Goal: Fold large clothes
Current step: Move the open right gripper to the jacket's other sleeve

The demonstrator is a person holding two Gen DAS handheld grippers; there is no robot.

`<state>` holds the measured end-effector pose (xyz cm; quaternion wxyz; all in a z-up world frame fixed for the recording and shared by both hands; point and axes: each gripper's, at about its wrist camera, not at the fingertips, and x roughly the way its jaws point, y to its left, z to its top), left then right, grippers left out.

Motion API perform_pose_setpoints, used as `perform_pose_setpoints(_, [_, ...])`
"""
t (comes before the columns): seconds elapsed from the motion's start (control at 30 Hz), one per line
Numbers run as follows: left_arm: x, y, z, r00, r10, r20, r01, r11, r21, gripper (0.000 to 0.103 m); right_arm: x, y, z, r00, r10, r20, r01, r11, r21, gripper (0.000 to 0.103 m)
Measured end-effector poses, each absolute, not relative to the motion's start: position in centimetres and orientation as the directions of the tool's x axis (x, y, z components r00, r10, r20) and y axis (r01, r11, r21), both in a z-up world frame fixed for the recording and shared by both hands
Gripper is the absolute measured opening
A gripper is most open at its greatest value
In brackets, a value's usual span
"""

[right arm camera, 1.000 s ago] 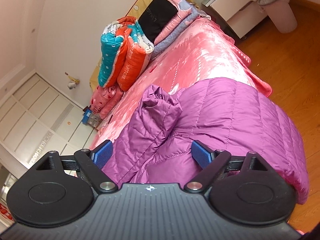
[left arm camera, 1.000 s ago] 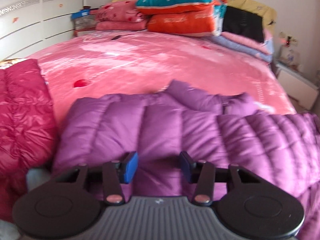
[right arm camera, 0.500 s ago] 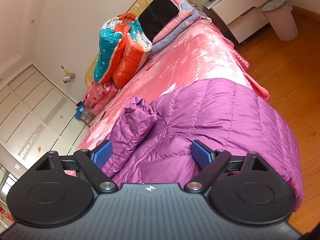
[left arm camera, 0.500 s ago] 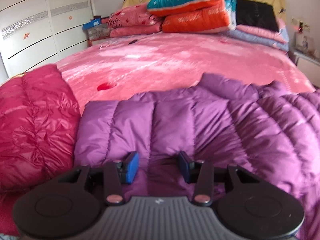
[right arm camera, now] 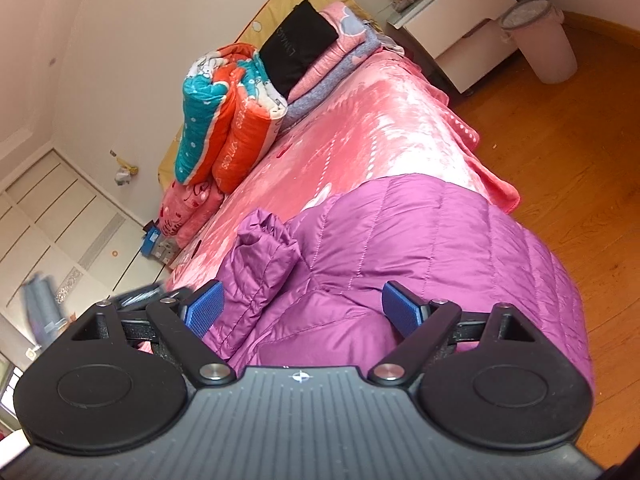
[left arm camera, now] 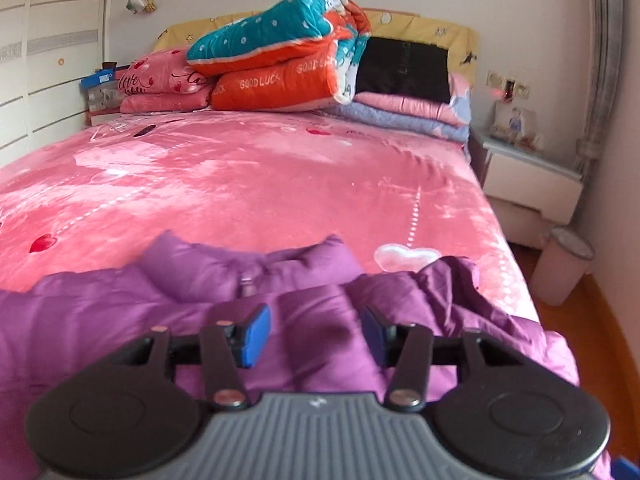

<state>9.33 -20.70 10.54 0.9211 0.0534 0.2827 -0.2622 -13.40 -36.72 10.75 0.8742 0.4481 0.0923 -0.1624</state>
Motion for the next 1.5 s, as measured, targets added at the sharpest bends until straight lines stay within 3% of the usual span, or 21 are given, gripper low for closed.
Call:
perform_pose_setpoints(0.33, [5.5,-24.4,5.7,0.689,-0.435,-0.580,0.596,0.795,0.113,0.054,-13.7,-37.7,10.7,0.936,-0.187,-0.299,0.352,0.512,0.783,0.103])
perform_pose_setpoints(0.53, [5.2,-24.0,3.8,0.712,-0.444,-0.545,0.586,0.803,0.112,0.055,-13.8,-37.7,10.7,0.932,-0.189,-0.308,0.362,0.507,0.783,0.103])
perform_pose_setpoints(0.73, [4.6,-24.2,6.1,0.702,-0.420,-0.575,0.585,0.800,0.129,0.056,-14.4,-38.2,10.9,0.921,-0.218,-0.322,0.389,0.494,0.777,0.103])
perform_pose_setpoints(0.9, [0.3,-20.8,9.7,0.719,-0.459,-0.522,0.584,0.806,0.096,0.057,-16.3,-39.7,10.6,0.892,-0.284,-0.351,0.448,0.465,0.763,0.103])
perform_pose_setpoints(1.2, [-9.6,-13.9,10.8,0.731,-0.447,-0.515,0.559,0.826,0.077,0.068,-19.7,-42.9,7.0,0.805,-0.307,-0.508,0.588,0.301,0.751,0.103])
perform_pose_setpoints(1.37, [-13.3,-10.2,9.9,0.705,-0.417,-0.574,0.527,0.849,0.031,0.069,-21.9,-43.6,3.8,0.826,-0.234,-0.513,0.549,0.127,0.826,0.103])
perform_pose_setpoints(1.5, [-15.5,-7.8,9.3,0.700,-0.389,-0.599,0.511,0.858,0.040,0.076,-22.5,-43.0,0.0,0.850,-0.127,-0.511,0.508,-0.059,0.859,0.103])
